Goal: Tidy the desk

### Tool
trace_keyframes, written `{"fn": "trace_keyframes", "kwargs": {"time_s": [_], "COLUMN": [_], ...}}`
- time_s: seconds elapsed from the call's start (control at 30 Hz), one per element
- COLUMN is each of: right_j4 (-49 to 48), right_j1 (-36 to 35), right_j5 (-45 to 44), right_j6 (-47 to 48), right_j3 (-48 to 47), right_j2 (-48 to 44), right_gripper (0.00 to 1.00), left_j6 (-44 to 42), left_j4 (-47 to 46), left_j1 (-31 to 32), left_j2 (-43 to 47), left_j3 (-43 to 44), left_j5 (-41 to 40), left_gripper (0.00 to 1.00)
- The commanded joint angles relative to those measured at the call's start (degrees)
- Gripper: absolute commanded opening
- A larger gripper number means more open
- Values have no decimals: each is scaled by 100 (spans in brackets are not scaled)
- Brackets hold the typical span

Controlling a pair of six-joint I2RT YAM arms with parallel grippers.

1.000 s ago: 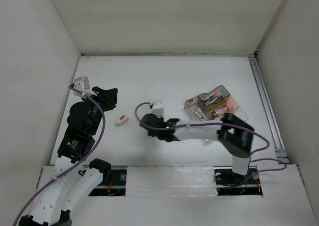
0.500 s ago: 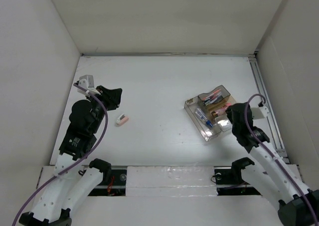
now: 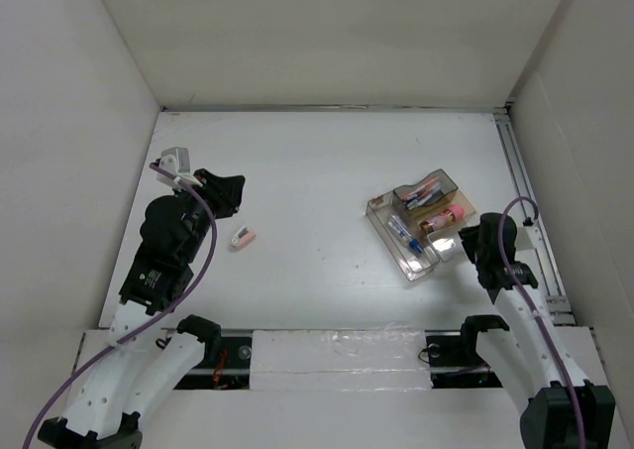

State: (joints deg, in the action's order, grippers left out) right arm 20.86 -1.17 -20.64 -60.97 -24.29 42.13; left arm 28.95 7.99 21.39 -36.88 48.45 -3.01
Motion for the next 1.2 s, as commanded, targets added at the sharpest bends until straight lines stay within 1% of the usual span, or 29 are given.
{"fn": "trace_keyframes", "kwargs": {"time_s": [0.0, 0.07, 0.1, 0.17, 0.2, 0.27, 0.33, 0.37, 0.4, 0.43, 0.47, 0.5, 0.53, 0.57, 0.6, 0.63, 0.67, 0.7, 0.73, 0.77, 0.8, 0.83, 0.87, 0.9, 0.93, 0.97, 1.0, 1.07, 1.17], "right_j4": [-328, -285, -363, -678, -1002, -1241, -1759, -1961, -2346, -2489, -2595, -2709, -2719, -2719, -2684, -2632, -2570, -2430, -2394, -2411, -2411, -2385, -2289, -2219, -2148, -2104, -1834, -1569, -997], "right_j1": [38, 38, 38, 38, 38, -136, -444, -915, -1216, -1541, -1884, -2574, -2912, -3202, -3484, -3974, -4196, -4399, -4740, -4891, -5015, -5146, -5470, -5473, -5577, -5770, -5841, -6060, -6263], "right_j5": [157, 183, 453, 910, 1496, 1913, 2266, 2336, 2424, 2407, 2398, 2407, 2372, 2346, 2372, 2346, 2250, 1901, 1784, 1696, 1591, 1572, 1581, 1546, 1476, 1458, 1371, 1230, 686], "right_j6": [129, 234, 269, 515, 690, 753, 893, 963, 1129, 1227, 1350, 1682, 1850, 1991, 2341, 2483, 2554, 2651, 2686, 2722, 2731, 2774, 2888, 2950, 3029, 3134, 3300, 3442, 3653], "right_j3": [-14, -93, -137, -181, -181, -242, -260, -347, -435, -549, -689, -1091, -1330, -1567, -2100, -2358, -2613, -2868, -3297, -3484, -3668, -3879, -4534, -4540, -4749, -5169, -5391, -6100, -6692], "right_j2": [-240, -389, -468, -653, -653, -365, 4, 423, 654, 874, 1389, 1664, 1971, 2288, 2952, 3281, 3615, 4253, 4556, 4863, 5127, 5652, 6118, 6123, 6532, 6719, 6895, 7422, 8001], "right_gripper": [51, 57, 59, 59, 58, 54, 39, 29, 11, 5, 2, 0, 0, 1, 9, 16, 24, 40, 47, 53, 61, 65, 69, 71, 72, 72, 77, 78, 79], "left_j6": [-74, -82, -74, -65, -30, -4, 49, 67, 76, 111, 120, 146, 172, 259, 330, 392, 540, 655, 760, 935, 1024, 1051, 1077, 1078, 1069, 1043, 982, 946, 858], "left_j4": [-272, -254, -245, -193, -192, -166, -140, -114, -96, -96, -61, -43, -8, 70, 115, 150, 237, 325, 378, 492, 563, 598, 581, 581, 564, 520, 511, 458, 414], "left_j1": [23, 23, 23, 23, 23, 23, 23, 23, 23, 23, 23, 23, 23, 23, 23, 23, 23, 23, 23, 23, 23, 23, 23, 23, 23, 23, 23, 23, 23], "left_j2": [41, 41, 15, 14, 41, 58, 41, 50, 84, 111, 172, 164, 164, 155, 173, 208, 269, 313, 339, 401, 410, 454, 524, 524, 542, 516, 516, 533, 542], "left_j3": [16, 33, 42, 68, 60, 86, 121, 113, 112, 104, 104, 121, 139, 182, 200, 218, 227, 262, 305, 332, 358, 367, 341, 341, 324, 332, 315, 297, 288], "left_j5": [81, 29, 11, -24, -42, -164, -235, -288, -306, -349, -480, -551, -630, -823, -929, -1052, -1340, -1500, -1693, -1982, -2106, -2212, -2274, -2275, -2249, -2213, -2170, -2047, -1958], "left_gripper": [14, 15, 15, 16, 17, 24, 27, 27, 29, 31, 32, 32, 32, 32, 33, 33, 33, 35, 37, 38, 40, 42, 44, 44, 45, 45, 45, 45, 44]}}
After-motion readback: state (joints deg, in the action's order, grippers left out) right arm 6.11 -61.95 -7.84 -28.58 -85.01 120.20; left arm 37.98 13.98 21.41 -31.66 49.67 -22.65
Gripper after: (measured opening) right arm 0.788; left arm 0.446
